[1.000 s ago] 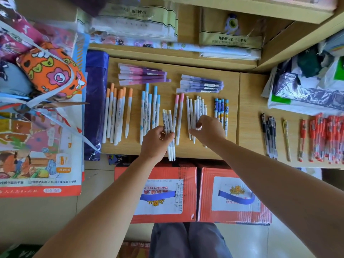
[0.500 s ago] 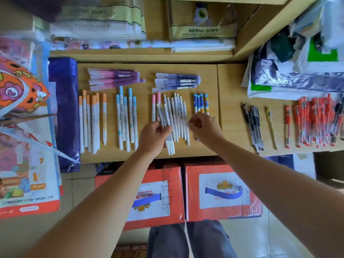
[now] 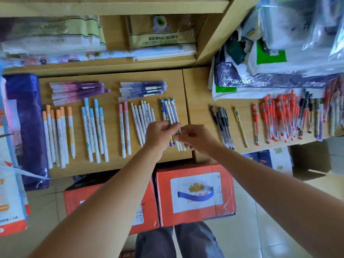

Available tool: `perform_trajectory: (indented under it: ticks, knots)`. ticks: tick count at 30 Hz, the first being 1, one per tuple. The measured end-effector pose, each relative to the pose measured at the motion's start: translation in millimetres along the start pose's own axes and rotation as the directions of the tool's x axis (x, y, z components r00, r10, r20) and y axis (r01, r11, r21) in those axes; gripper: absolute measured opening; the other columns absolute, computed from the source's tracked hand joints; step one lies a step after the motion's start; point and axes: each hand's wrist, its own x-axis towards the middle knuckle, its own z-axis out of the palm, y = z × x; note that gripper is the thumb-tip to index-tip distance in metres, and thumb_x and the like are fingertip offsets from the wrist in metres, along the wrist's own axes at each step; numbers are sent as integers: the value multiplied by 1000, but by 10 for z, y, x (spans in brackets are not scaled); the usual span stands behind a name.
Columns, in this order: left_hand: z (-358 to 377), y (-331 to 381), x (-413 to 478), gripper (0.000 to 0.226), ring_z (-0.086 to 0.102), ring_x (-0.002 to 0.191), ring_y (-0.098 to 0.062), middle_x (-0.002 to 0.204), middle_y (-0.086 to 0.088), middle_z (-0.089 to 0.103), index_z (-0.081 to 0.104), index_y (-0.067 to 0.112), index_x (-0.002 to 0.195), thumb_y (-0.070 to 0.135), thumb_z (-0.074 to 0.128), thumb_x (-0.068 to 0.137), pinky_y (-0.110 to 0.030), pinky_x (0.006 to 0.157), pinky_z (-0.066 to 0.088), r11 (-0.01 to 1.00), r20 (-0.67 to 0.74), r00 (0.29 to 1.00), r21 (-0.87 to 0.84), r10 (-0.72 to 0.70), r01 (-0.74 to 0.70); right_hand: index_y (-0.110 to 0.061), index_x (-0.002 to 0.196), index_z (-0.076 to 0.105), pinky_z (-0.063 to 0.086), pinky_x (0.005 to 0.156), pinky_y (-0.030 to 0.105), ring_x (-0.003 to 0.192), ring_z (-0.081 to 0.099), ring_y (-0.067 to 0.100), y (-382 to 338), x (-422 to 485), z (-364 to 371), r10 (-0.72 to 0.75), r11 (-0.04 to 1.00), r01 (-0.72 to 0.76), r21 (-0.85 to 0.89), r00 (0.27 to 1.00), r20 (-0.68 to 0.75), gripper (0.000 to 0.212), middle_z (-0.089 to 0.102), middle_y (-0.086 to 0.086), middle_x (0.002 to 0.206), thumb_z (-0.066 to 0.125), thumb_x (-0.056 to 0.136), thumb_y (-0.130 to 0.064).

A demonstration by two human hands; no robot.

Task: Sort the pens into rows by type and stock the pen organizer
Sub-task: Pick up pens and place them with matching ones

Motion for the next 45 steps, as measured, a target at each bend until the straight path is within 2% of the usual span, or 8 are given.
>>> perform_trajectory:
  ticks: [2,6,11,14,20,23,36,45]
  knots:
    - [117,31,10,12,55,50,1,60,4,65,73,5,80,16,71,84,-10,51,41,1000,-4,1000,6,-13,13,-19,68,64,44,61,28,53,53,9,47,-3,-78,4,1000,-4,-15,1000,-16,21,58,-6,55,71,84,-30]
    - [294,11,46,20,38,35,-4,40,7,48,66,-9,82,11,68,87,-18,43,32,997,57,996,12,-74,74,-25,58,59,43,61,28,56,53,14,177,-17,-240,39,996,-40,-82,999,-13,30,58,-5,54,70,85,-33]
    - [392,-83,110,28,58,78,-15,86,-1,62,65,11,110,23,69,85,-27,71,44,931,67,996,356,66,-86,-14,61,63,34,49,18,48,49,3,402,47,-464,107,951,-154,-268,977,-184,35,57,-5,53,66,88,-35]
    - [348,-159,119,23,59,87,-17,98,-2,60,66,17,109,19,65,86,-23,70,38,794,42,984,586,172,-164,-19,65,62,33,48,18,57,54,8,529,105,-501,159,896,-225,-382,967,-197,28,59,-5,62,66,88,-33]
    - [317,-241,123,29,53,106,-23,119,-8,49,57,16,116,14,62,87,-31,78,43,650,-57,958,745,280,-146,-10,97,70,31,46,15,66,54,12,545,193,-398,69,853,-197,-484,961,-268,24,68,4,83,68,86,-32]
    - [330,-263,134,37,49,113,-26,129,-11,42,53,13,120,12,65,85,-32,80,43,634,-68,952,759,298,-144,-9,95,64,25,44,14,58,47,8,545,190,-395,60,833,-217,-509,950,-307,22,58,-1,74,69,86,-29]
    - [358,-268,170,42,48,116,-26,130,-14,40,50,11,122,14,68,84,-33,79,48,573,-14,948,800,319,-181,-10,115,39,42,63,30,82,57,23,575,169,-419,-52,744,-179,-643,945,-324,50,56,8,102,68,85,-37]
    - [506,-213,164,36,57,103,-21,120,-6,52,53,16,127,16,59,91,-31,84,49,540,132,935,786,328,-300,-10,106,43,31,46,25,70,52,20,556,170,-416,-62,749,-181,-637,938,-340,32,55,3,85,57,92,-35]
